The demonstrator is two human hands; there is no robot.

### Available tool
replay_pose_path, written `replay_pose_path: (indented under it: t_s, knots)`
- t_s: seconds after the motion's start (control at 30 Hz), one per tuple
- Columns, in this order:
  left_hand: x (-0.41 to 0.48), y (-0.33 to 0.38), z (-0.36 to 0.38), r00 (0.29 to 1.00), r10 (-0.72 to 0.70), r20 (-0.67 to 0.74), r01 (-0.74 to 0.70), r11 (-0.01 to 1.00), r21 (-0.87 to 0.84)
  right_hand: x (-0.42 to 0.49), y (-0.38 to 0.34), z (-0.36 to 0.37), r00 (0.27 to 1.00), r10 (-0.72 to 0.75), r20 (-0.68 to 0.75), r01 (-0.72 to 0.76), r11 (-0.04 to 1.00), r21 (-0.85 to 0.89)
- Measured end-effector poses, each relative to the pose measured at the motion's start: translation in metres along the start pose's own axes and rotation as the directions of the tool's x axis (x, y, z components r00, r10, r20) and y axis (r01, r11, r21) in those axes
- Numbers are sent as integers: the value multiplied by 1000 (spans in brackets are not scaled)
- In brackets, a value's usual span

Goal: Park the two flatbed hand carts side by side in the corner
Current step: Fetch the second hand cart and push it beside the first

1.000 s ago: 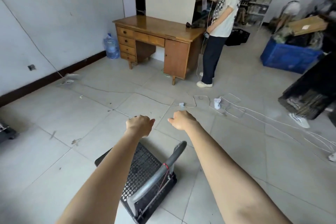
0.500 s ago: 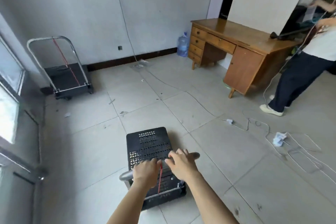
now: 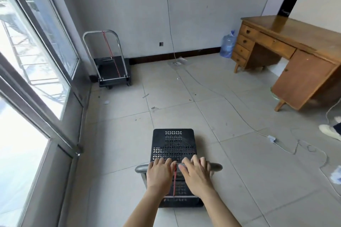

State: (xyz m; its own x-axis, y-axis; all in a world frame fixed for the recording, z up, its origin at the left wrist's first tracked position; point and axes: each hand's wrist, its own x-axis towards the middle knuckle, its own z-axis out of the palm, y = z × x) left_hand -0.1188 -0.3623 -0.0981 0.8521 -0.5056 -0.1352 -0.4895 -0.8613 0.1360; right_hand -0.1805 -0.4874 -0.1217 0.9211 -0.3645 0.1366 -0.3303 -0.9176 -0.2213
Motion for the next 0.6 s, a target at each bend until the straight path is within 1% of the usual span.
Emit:
replay_pose_path:
  t_s: [0.17,0.27,0.33,0.4,0.5,0.6]
  knots:
    - [36,-10,-6,998,10,-54,-10,1000,-16,38,-3,8,999,5,-36,-6,999,-37]
    - [65,-17,-6,995,38,-92,-40,999,-25,70,-3,13,999,-20,-28,19,1000,-13]
    - [89,-24,-5,990,36,-136,-43,998,-52,95,-4,18,998,-40,-56,40,999,-8]
    - [117,-32,1,977,19,-211,-30,998,-51,121,-5,22,996,-37,-76,36,999,-17]
    - [159,-41,4,949,-1,-315,-12,999,-40,161,-6,28,998,-34,-49,32,999,-35]
    - [205,-50,3,905,-1,-425,-10,1000,-23,206,-3,40,996,-52,-77,48,998,-45]
